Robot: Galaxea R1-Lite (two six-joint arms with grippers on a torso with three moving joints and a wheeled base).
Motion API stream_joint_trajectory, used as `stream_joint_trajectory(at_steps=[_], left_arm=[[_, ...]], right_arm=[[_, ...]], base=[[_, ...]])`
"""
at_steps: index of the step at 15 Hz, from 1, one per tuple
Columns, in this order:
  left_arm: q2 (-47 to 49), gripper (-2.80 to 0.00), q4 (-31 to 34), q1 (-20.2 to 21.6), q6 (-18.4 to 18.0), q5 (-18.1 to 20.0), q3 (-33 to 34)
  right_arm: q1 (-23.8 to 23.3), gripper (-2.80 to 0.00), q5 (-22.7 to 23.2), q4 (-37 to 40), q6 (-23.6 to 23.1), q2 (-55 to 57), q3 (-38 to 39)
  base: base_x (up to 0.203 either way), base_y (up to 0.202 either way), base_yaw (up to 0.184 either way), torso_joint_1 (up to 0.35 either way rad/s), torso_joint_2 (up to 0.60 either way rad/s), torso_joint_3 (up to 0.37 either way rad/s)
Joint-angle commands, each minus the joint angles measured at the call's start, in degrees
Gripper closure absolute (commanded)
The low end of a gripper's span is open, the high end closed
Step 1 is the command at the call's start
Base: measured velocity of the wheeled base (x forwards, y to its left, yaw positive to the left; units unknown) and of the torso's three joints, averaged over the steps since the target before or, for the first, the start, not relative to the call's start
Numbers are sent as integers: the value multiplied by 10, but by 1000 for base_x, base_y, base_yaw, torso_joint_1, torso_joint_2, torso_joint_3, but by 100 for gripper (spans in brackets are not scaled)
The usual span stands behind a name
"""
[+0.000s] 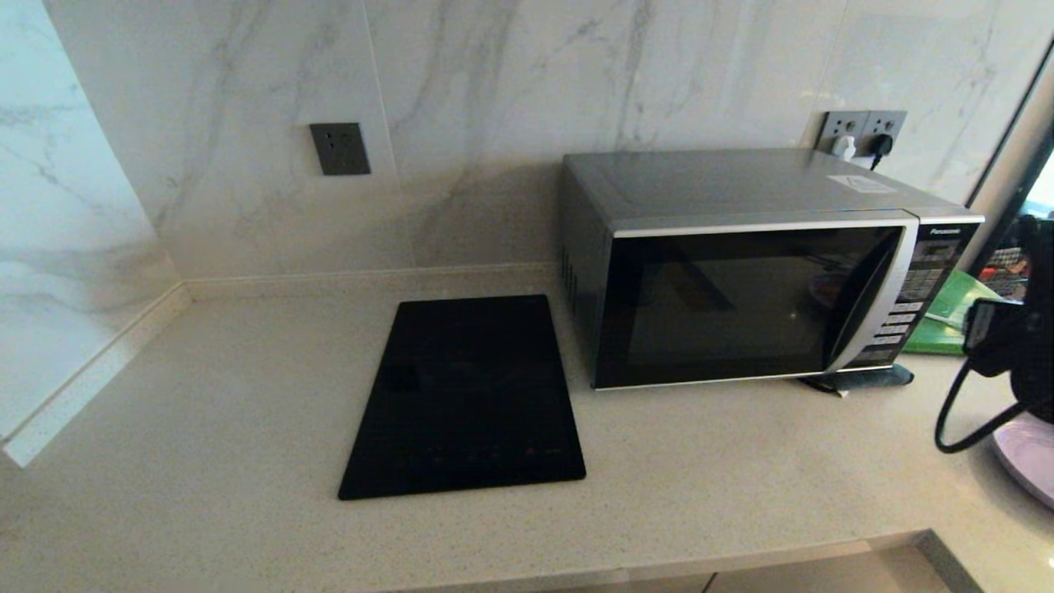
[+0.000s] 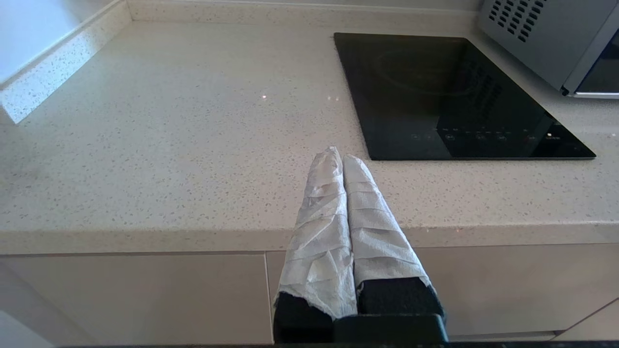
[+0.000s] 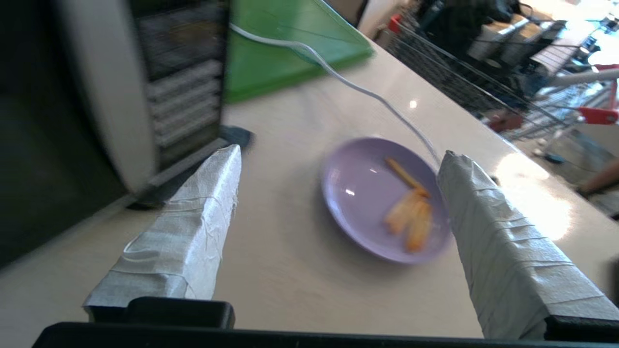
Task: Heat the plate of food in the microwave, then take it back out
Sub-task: Open the microwave oven
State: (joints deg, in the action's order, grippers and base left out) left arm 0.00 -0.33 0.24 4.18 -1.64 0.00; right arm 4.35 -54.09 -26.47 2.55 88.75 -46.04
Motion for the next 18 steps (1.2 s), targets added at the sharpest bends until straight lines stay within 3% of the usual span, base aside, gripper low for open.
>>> stream_joint_trajectory(at_steps=[1,4,8,14,18], left_arm=[[1,0,0,0,0,0,0],[1,0,0,0,0,0,0],[1,0,0,0,0,0,0],[0,0,0,0,0,0,0],[1,0,0,0,0,0,0]], right_arm=[[29,-280,-28,-64,2,88,-8],[70,-280,-78,-125,1,161,-33],[94,-280,-143,-131,-2,217,-99],[86,-280,-169,-138,0,255,-128],[71,-280,-176,-189,-3,281,-125]], base=[[0,0,0,0,0,0],[0,0,0,0,0,0],[0,0,0,0,0,0],[0,0,0,0,0,0],[0,0,0,0,0,0]])
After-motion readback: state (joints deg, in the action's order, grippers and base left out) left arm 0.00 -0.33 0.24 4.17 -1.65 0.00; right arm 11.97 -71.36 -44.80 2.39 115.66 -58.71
